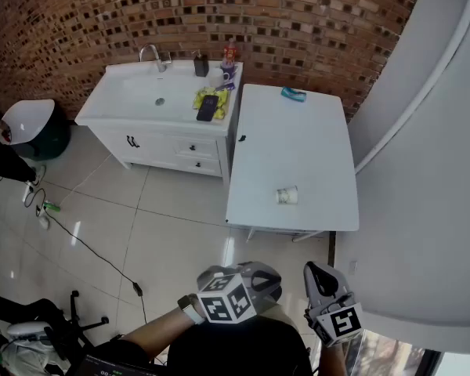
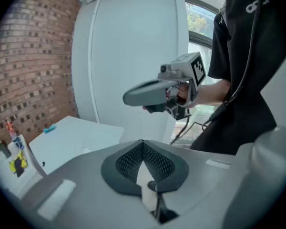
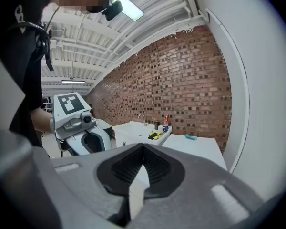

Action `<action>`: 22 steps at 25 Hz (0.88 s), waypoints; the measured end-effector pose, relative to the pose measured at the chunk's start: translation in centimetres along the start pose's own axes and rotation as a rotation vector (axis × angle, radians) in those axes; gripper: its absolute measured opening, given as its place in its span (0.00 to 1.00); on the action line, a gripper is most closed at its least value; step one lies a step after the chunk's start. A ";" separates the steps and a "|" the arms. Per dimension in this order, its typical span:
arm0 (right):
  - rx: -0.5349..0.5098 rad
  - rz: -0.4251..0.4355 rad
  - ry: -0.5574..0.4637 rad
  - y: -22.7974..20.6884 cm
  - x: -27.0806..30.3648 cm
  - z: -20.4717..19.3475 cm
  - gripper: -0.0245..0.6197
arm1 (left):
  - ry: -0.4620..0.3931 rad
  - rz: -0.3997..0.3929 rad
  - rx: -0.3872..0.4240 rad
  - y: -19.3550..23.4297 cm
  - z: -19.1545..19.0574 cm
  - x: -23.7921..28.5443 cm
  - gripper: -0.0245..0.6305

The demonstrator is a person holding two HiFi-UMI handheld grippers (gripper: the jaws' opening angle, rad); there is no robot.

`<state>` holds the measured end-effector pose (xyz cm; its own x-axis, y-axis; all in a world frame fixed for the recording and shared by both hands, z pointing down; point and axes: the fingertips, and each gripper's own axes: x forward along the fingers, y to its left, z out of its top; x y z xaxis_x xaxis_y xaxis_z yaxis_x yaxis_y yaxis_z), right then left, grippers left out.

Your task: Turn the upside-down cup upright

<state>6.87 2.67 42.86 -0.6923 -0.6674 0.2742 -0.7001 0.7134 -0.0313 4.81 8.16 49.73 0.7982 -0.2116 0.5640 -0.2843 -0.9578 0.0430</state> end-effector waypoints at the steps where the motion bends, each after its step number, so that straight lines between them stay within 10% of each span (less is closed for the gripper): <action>1: -0.001 0.002 0.002 0.1 0.2 -0.1 0.02 | -0.032 0.032 -0.004 0.5 0.3 -0.4 0.06; 13: -0.007 -0.061 0.080 2.1 2.9 -1.9 0.02 | -0.265 0.216 -0.106 4.9 0.0 -6.6 0.06; 22: 0.036 -0.130 0.124 2.4 4.3 -4.0 0.12 | -0.304 0.182 -0.144 5.2 -2.1 -7.3 0.06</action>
<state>2.90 2.42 47.84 -0.5705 -0.7204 0.3943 -0.7895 0.6134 -0.0216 -3.62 5.11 47.54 0.8429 -0.4444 0.3033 -0.4902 -0.8667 0.0924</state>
